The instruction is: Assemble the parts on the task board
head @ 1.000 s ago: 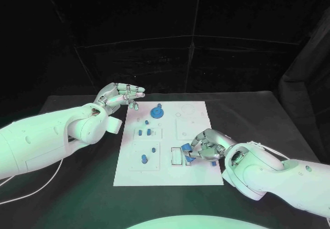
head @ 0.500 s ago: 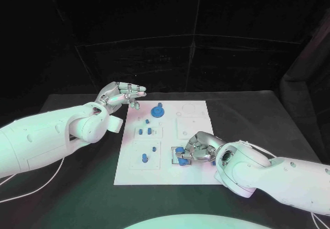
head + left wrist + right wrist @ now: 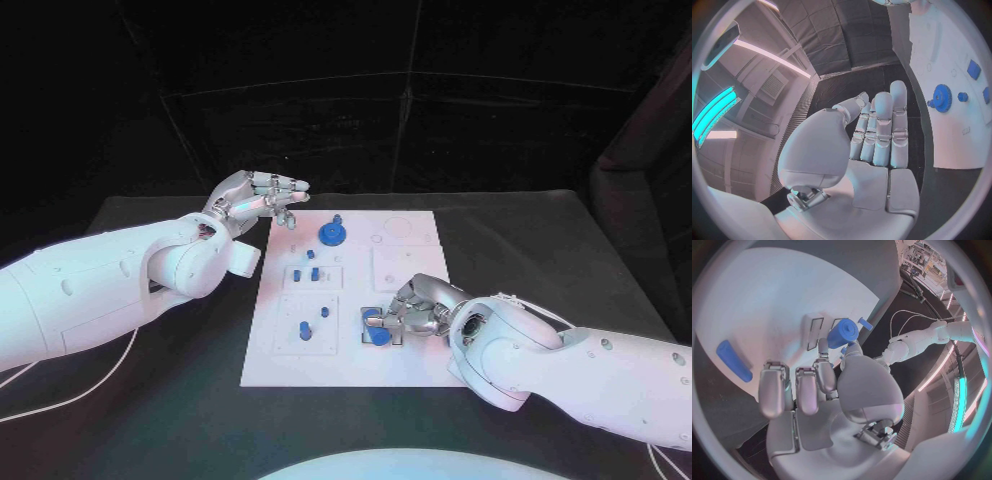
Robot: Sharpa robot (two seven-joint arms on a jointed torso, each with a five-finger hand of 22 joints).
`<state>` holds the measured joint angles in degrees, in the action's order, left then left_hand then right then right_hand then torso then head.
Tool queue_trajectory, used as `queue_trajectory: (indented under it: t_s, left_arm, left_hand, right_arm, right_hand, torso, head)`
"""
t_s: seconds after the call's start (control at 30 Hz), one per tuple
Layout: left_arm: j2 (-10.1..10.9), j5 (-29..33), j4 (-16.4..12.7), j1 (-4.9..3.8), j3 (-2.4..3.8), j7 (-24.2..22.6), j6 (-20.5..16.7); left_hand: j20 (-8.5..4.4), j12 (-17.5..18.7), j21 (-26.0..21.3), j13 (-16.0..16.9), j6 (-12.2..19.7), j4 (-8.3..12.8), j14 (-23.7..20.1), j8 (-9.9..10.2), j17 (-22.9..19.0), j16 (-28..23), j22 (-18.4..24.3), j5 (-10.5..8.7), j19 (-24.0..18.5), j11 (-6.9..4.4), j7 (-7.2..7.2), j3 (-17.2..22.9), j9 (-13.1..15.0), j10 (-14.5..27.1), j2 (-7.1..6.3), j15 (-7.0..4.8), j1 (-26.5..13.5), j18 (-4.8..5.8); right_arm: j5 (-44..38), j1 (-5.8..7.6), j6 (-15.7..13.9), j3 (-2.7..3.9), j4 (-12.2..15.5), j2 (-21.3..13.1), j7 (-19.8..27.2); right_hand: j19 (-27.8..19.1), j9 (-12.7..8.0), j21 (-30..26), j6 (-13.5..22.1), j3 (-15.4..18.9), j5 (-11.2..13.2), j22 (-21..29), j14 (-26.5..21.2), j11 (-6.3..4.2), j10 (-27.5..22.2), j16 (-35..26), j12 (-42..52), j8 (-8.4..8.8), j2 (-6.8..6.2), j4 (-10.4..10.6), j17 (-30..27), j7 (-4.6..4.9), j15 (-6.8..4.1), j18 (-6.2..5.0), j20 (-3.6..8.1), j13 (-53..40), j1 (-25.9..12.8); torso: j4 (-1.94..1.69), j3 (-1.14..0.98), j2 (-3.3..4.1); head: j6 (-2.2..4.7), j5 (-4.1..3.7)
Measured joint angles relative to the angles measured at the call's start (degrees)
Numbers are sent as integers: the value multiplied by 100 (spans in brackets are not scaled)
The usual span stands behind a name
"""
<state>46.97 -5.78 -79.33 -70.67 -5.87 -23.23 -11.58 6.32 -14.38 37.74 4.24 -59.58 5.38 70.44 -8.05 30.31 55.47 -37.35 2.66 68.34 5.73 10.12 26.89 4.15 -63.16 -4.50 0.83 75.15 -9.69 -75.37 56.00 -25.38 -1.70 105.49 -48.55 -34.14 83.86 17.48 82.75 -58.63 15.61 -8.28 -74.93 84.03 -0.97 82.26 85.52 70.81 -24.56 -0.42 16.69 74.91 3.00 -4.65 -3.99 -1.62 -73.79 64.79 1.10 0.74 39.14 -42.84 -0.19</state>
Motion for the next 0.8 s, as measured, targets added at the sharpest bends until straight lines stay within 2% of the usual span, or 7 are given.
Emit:
queue_trajectory:
  t_s: [0.1, 0.17, 0.27, 0.4, 0.5, 0.63, 0.8]
  left_arm:
    - [-1, 0, 2, 0, 0, 1, 2]
    - [-1, 0, 4, 0, 0, 2, 4]
    - [-3, 0, 7, 0, 0, 5, 7]
    - [-5, 0, 10, 0, 0, 8, 12]
    - [-6, 0, 12, 0, 0, 10, 16]
    - [-6, 0, 15, -1, 0, 14, 21]
    - [-6, 0, 24, -1, -1, 21, 28]
  left_hand:
    - [0, 0, 0, 0, 0, 0, 0, 0, 0, 0, 0, 0, 0, 0, 0, 0, 0, 0, 0, 0, 0, 0]
    - [0, 0, 0, 0, 0, 0, 0, 0, 0, 0, 0, 0, 0, 0, 0, 0, 0, 0, 0, 0, 0, 0]
    - [0, 0, 0, 0, 0, 0, 0, 0, 0, 0, 0, 0, 0, 0, 0, 0, 0, 0, 0, 0, 0, 0]
    - [0, -27, 0, 0, 0, -1, 0, 0, -13, 0, 7, 0, 0, 0, 0, -33, 0, 0, 0, 0, 0, 0]
    - [0, -27, 0, 0, 0, -1, 0, 0, -13, 0, 7, 0, 0, 0, 0, -33, 0, 0, 0, 0, 0, 0]
    - [0, -27, 0, 0, 0, 0, 0, 0, -13, 0, 7, 0, 0, 0, 0, -33, 0, 0, 0, 0, 0, 0]
    - [0, -27, 0, 0, 0, -1, 0, 0, -13, 0, 7, 0, 0, 0, 0, -32, 0, 0, 0, 0, 0, 0]
  right_arm:
    - [-43, 0, -5, 0, -14, 10, -25]
    - [-72, 0, -7, 0, -21, 11, -37]
    - [-105, 0, -9, 0, -22, 11, -50]
    - [-137, 0, -9, 0, -7, -4, -51]
    - [-151, 0, -2, 0, 21, -19, -38]
    - [-172, 0, 18, 2, 66, -36, 13]
    - [-218, 2, 63, 3, 97, -66, 78]
  right_hand:
    - [0, 43, 0, 31, -186, 349, 0, 0, 1, -57, 0, -126, 16, -276, 23, 0, 31, 0, 0, 0, 61, -276]
    - [0, 73, 0, 31, -348, 410, 0, 0, 8, -62, -29, -221, 16, -417, 22, 0, 31, 0, 0, 0, 117, -417]
    - [0, 83, 0, 51, -421, 410, 0, 0, 6, -101, -31, -275, 16, -500, 21, 0, 51, 0, 0, 0, 161, -461]
    - [0, 100, 0, 51, -525, 394, 0, 0, 6, -101, -32, -314, 16, -539, 15, 0, 51, 1, 0, 0, 176, -398]
    - [0, 138, 0, 51, -630, 114, 1, 0, 6, -101, -32, -314, 16, -463, -30, 0, 51, 1, 0, 0, 170, -51]
    - [0, 183, 0, 51, -709, -199, 1, 0, 6, -101, -31, -345, 16, -391, -273, 2, 51, 1, 0, 0, 160, 486]
    - [0, 225, 0, 51, -704, -226, 1, 0, 6, -100, -31, -380, 16, -352, -489, 4, 50, 1, 1, 0, 155, 800]
  torso:
    - [1, -1, -1]
    - [2, -1, -1]
    - [6, -2, -1]
    - [8, -4, -1]
    - [9, -5, -1]
    - [9, -7, -1]
    - [9, -7, -1]
  head:
    - [-2, 3]
    - [-3, 4]
    - [-3, 7]
    - [-3, 6]
    - [-3, 3]
    - [-3, -1]
    - [-3, -4]
